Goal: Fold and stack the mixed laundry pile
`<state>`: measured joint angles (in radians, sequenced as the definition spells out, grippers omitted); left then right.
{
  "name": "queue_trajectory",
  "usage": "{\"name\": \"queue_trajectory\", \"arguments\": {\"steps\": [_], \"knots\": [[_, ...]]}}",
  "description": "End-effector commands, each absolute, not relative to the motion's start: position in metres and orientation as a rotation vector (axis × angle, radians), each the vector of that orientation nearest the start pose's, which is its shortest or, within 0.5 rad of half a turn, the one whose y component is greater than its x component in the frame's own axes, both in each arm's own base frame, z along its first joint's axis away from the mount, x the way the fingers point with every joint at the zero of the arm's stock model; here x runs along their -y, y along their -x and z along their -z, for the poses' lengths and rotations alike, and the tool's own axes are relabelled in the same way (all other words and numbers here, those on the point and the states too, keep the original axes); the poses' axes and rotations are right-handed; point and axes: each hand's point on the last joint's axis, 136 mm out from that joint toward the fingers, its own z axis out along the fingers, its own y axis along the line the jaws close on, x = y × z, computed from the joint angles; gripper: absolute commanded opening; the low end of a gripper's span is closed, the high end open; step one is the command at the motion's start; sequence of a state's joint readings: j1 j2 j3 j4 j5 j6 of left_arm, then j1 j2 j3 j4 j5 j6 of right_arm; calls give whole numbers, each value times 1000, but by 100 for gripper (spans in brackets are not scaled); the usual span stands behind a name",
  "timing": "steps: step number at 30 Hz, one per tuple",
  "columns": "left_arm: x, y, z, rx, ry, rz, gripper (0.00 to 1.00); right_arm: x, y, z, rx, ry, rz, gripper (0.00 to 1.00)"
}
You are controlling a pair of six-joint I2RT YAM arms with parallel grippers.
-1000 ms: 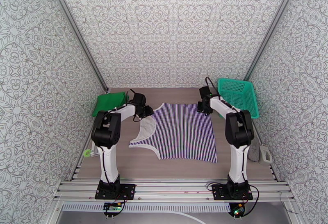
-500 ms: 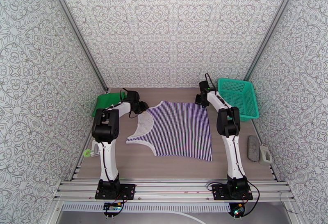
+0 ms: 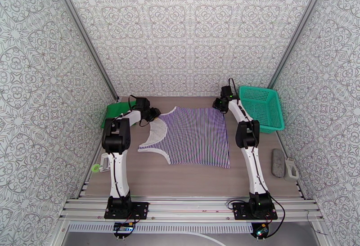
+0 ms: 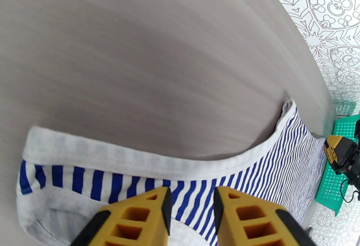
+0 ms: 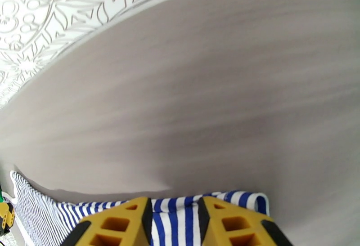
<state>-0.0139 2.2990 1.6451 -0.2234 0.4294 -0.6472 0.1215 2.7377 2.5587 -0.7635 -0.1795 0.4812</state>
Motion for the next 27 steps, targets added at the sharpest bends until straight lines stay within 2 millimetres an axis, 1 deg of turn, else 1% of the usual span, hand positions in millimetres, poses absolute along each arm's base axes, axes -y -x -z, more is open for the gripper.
{"name": "queue_trajectory", "arguments": {"steps": [1, 2, 4, 7, 8, 9, 10, 11, 12, 13, 15, 17, 18, 19, 20, 22, 23, 25, 26, 27], "knots": [[70, -574, -45, -2430, 563, 738, 34, -113, -658, -61, -2468, -341, -501, 33], [69, -574, -56, -2416, 539, 725, 36, -113, -656, -73, -2458, -335, -507, 33], [71, -570, -87, -2386, 471, 691, 40, -115, -650, -101, -2433, -318, -508, 33], [76, -555, -119, -2366, 399, 659, 43, -116, -629, -139, -2403, -304, -496, 33], [78, -546, -130, -2361, 380, 649, 43, -116, -620, -148, -2394, -305, -493, 34], [80, -537, -140, -2356, 364, 641, 44, -115, -607, -162, -2379, -315, -496, 34], [81, -524, -147, -2357, 350, 626, 44, -114, -593, -170, -2370, -328, -503, 34], [85, -512, -154, -2357, 332, 616, 45, -113, -580, -177, -2362, -335, -515, 35], [88, -498, -159, -2358, 320, 604, 46, -115, -562, -180, -2365, -336, -530, 35], [92, -481, -163, -2363, 301, 599, 46, -115, -542, -182, -2371, -335, -537, 36], [101, -449, -167, -2374, 257, 581, 47, -112, -505, -177, -2398, -350, -529, 37], [109, -415, -168, -2388, 209, 547, 48, -107, -462, -167, -2436, -373, -530, 38], [117, -397, -167, -2396, 182, 548, 50, -103, -438, -161, -2459, -386, -524, 38], [123, -379, -166, -2406, 167, 553, 52, -99, -414, -149, -2497, -405, -513, 38], [127, -364, -163, -2421, 162, 560, 52, -96, -394, -145, -2515, -414, -511, 38], [134, -328, -154, -2469, 183, 564, 53, -91, -348, -133, -2571, -439, -515, 39], [136, -313, -148, -2491, 198, 572, 53, -89, -331, -129, -2588, -448, -525, 39], [139, -280, -132, -2554, 265, 598, 53, -84, -289, -117, -2641, -490, -525, 40], [141, -266, -124, -2579, 289, 616, 53, -82, -276, -112, -2660, -506, -517, 41], [142, -252, -116, -2605, 329, 629, 53, -79, -258, -107, -2688, -535, -512, 41]]}}
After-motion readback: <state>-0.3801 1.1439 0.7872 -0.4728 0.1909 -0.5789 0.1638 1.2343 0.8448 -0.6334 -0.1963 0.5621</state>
